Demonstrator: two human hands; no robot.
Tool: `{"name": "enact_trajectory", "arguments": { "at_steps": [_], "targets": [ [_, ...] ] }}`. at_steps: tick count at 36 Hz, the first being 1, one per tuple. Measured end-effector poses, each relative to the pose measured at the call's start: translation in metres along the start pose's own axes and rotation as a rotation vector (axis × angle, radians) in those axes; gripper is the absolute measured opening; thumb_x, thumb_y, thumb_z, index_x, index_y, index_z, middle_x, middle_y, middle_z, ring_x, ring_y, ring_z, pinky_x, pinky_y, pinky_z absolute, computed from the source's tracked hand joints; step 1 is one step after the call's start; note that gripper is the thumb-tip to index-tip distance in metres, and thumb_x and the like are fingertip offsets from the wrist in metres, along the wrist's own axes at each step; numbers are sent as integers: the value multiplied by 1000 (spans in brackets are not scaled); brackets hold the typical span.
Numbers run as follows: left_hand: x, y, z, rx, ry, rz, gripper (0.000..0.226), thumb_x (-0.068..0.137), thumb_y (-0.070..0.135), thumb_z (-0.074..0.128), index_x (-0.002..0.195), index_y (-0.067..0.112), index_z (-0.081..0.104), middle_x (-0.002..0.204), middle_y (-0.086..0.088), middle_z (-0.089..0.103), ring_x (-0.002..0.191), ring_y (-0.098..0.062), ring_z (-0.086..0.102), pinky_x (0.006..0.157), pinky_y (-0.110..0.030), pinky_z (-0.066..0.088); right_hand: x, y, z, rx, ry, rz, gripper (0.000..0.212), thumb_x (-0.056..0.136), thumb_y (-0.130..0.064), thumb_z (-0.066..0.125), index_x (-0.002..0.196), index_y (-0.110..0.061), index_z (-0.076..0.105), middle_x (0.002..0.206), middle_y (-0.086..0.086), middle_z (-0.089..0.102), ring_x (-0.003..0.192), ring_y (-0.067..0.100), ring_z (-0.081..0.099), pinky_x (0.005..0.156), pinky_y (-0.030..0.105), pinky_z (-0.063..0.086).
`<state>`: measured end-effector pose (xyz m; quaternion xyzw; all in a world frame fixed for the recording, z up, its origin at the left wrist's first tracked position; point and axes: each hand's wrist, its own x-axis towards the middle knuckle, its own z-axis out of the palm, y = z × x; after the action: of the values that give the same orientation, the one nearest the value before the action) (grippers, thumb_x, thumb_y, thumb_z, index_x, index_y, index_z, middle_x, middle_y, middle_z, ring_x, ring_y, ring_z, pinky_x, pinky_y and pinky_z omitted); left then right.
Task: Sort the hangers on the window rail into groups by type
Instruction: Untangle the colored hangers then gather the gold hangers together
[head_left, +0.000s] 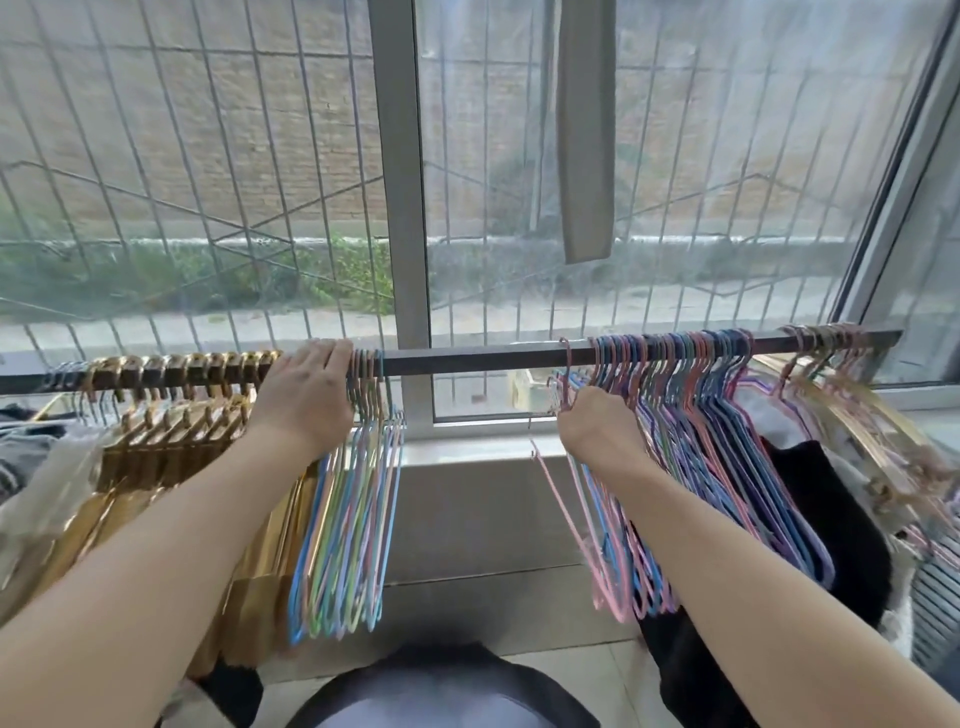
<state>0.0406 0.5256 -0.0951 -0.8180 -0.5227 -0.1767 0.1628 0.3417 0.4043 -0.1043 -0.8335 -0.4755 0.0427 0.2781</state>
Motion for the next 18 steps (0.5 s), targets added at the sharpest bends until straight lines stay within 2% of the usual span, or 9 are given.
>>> {"name": "enact_trajectory", "arguments": {
  "at_steps": [4,7,9,13,18],
  "targets": [
    [-1,-2,2,25,19,23,75,87,15,51,158,9,28,160,-14,41,150,-29,36,125,-46,29,0,4,4,-61,-23,9,10,90,-3,49,87,-6,58,86,14,61,81,32,61,67,32,45],
    [-2,-2,2,39,30,27,74,88,15,51,158,9,29,160,-15,42,149,-30,37,125,-46,29,4,11,2,-106,-61,16,14,82,2,48,73,-7,54,80,13,68,87,32,71,66,32,47],
    [-2,-1,-1,51,36,22,72,89,16,52,158,10,30,159,-14,42,149,-30,38,125,-46,28,7,14,-3,-135,-74,2,18,81,3,46,68,-8,54,79,14,71,84,32,73,66,31,50],
    [-3,2,-4,80,51,17,70,89,18,55,156,11,34,157,-12,45,148,-29,38,127,-45,21,5,13,-11,-207,-68,-26,15,85,-1,46,77,-7,58,83,12,69,82,31,70,70,32,51],
    [-1,3,-6,128,35,4,71,91,21,51,159,13,29,161,-11,40,152,-27,33,129,-44,13,6,7,-15,-320,-76,-40,16,88,-2,46,80,-11,56,83,7,61,79,29,63,67,33,47]
  ]
}}
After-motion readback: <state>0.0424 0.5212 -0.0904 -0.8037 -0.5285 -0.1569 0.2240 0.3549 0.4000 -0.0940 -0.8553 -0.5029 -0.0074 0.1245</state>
